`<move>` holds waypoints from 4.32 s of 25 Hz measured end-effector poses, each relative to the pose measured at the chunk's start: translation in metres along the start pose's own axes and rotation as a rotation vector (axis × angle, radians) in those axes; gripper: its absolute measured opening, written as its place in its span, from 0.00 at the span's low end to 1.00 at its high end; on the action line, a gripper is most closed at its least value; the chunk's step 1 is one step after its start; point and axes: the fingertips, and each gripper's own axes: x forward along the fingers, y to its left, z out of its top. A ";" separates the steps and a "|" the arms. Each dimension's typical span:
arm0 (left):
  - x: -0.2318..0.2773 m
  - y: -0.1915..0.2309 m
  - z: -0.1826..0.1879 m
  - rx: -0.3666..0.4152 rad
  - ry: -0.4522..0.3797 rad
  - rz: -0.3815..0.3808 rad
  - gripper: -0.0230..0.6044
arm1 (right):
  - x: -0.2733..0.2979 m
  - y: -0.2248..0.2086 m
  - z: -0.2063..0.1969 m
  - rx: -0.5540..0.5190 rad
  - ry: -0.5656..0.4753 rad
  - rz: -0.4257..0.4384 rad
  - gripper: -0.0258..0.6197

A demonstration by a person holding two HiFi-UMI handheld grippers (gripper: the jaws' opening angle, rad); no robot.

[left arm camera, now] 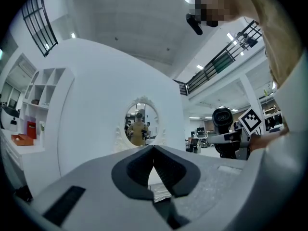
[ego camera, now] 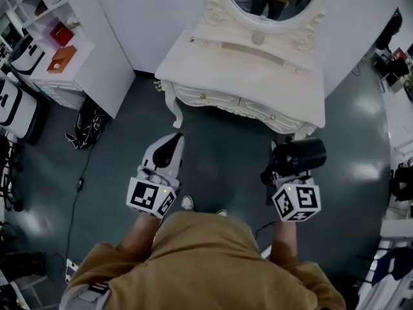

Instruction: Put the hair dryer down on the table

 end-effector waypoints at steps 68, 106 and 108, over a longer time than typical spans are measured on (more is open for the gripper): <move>0.455 0.117 -0.043 -0.052 0.037 -0.128 0.04 | 0.360 -0.221 0.000 0.029 0.199 -0.016 0.34; 0.441 0.180 -0.046 -0.042 0.069 0.030 0.04 | 0.478 -0.253 -0.159 0.116 0.572 0.005 0.34; 0.438 0.182 -0.045 -0.039 0.074 0.041 0.04 | 0.486 -0.255 -0.171 0.120 0.597 0.004 0.34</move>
